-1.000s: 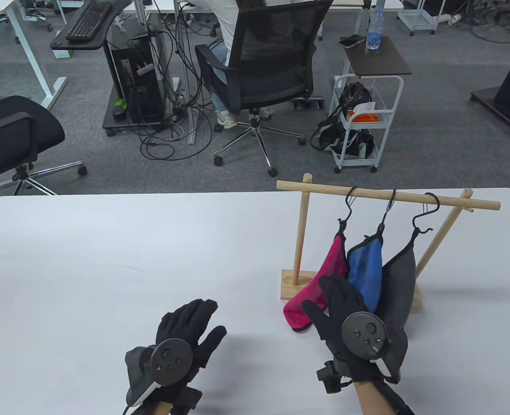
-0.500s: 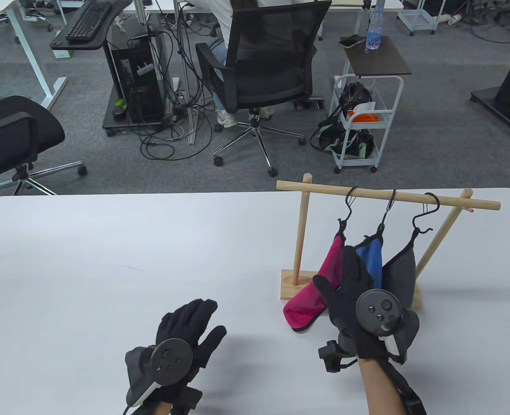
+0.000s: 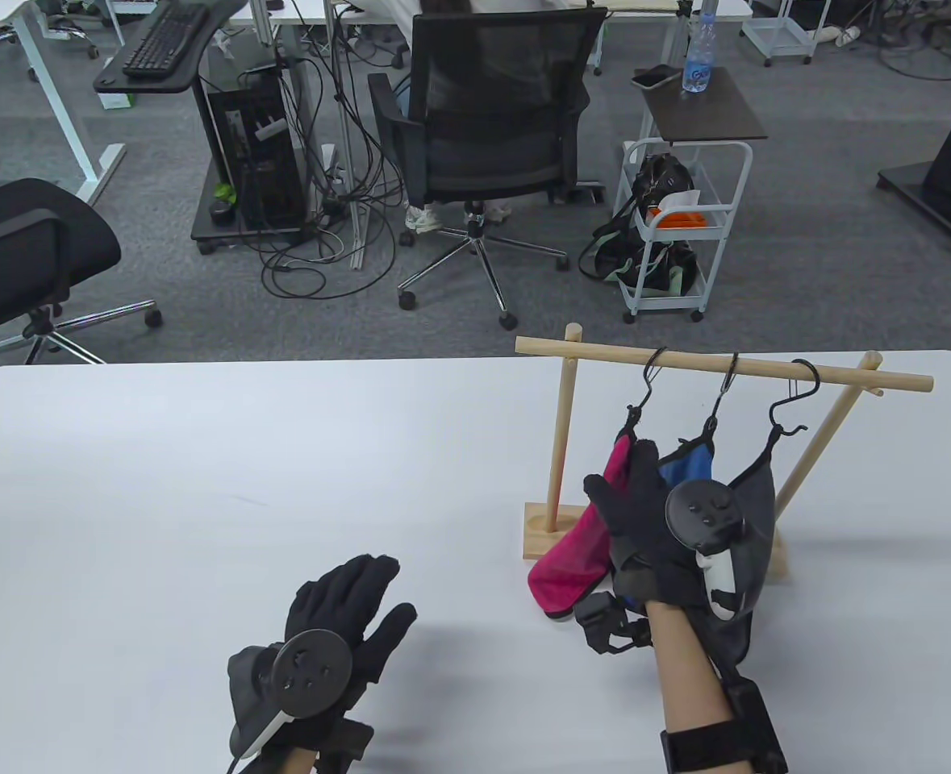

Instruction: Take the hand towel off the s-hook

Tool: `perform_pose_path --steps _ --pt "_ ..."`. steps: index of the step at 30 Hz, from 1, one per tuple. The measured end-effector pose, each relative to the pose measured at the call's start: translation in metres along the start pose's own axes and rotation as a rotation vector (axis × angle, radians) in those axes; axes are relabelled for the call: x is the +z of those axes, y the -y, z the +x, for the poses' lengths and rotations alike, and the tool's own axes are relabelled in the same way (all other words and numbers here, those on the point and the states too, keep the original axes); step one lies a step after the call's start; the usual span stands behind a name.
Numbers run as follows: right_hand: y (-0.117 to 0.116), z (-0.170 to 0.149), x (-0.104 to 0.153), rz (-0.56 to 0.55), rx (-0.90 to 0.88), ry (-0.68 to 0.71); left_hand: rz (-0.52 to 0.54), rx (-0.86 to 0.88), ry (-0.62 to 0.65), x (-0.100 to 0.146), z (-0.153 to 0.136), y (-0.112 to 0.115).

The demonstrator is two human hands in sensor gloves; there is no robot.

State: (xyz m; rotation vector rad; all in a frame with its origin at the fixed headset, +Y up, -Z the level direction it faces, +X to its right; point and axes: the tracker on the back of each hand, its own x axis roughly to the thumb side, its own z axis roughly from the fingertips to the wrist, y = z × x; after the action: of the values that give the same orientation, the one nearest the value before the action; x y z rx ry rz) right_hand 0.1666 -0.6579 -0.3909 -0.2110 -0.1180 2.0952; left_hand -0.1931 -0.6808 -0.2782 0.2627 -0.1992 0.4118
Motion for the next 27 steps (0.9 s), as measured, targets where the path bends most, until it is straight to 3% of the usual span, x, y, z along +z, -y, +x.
perform_pose_path --steps 9,27 --pt "0.001 -0.002 -0.001 -0.145 -0.002 -0.021 0.003 0.006 0.003 0.000 -0.002 -0.002" --pt "0.010 0.026 0.019 -0.118 -0.124 0.101 0.010 0.011 0.003 0.000 -0.002 -0.003"
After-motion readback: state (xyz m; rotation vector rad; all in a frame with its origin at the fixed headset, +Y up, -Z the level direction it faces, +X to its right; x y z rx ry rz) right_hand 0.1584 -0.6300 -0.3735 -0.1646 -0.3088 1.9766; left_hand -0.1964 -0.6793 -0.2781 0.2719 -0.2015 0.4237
